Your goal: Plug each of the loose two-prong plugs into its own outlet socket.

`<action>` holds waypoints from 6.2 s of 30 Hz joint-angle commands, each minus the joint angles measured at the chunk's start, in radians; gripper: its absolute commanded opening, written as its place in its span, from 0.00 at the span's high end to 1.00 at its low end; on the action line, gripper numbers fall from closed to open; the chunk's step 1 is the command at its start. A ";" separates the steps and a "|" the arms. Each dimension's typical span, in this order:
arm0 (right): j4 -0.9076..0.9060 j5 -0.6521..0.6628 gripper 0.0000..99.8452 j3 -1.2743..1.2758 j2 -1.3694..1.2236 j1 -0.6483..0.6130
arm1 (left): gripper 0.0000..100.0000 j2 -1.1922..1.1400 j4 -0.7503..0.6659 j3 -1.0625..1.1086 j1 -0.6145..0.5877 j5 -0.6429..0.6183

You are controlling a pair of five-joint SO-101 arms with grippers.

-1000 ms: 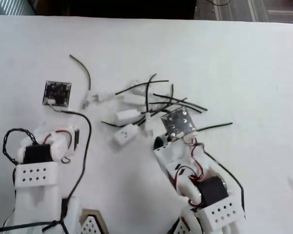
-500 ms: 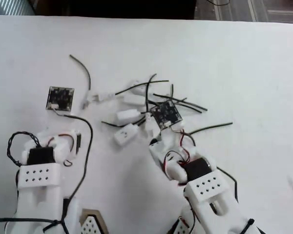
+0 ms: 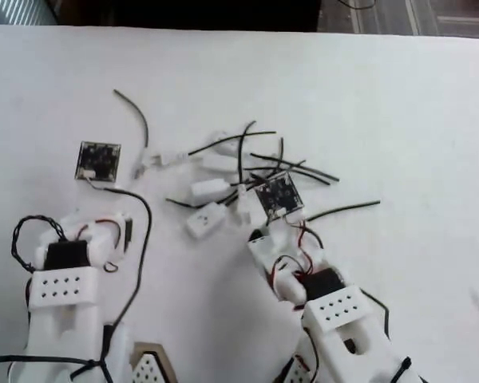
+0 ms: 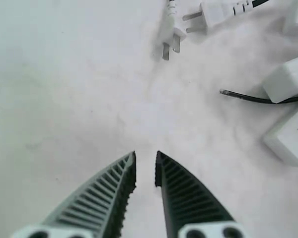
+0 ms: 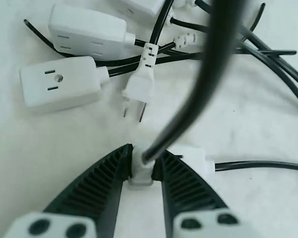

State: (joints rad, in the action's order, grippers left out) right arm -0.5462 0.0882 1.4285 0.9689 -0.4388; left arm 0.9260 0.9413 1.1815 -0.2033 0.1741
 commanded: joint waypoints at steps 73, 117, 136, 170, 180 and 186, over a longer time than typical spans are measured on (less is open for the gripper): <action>-0.527 0.807 0.66 -0.419 -0.374 0.183 | 0.92 0.016 -0.015 0.021 -0.015 0.061; -0.348 0.793 0.98 -0.488 -0.628 0.288 | 0.92 0.021 -0.037 0.044 -0.015 0.063; -0.259 0.479 0.98 -0.902 -0.641 0.453 | 0.92 0.021 -0.037 0.046 -0.015 0.063; 0.179 -0.143 0.98 -1.605 -1.468 0.552 | 0.92 0.021 -0.037 0.046 -0.015 0.063; 0.041 -0.216 0.86 -1.682 -1.463 0.547 | 0.92 0.021 -0.035 0.046 -0.015 0.063; -0.159 -0.210 0.79 -1.680 -1.308 0.541 | 0.92 0.021 -0.035 0.046 -0.013 0.063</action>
State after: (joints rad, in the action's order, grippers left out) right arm -0.5907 -0.1204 -0.2041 -0.5086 0.1059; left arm 0.9260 0.9229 1.2306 -0.2125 0.2294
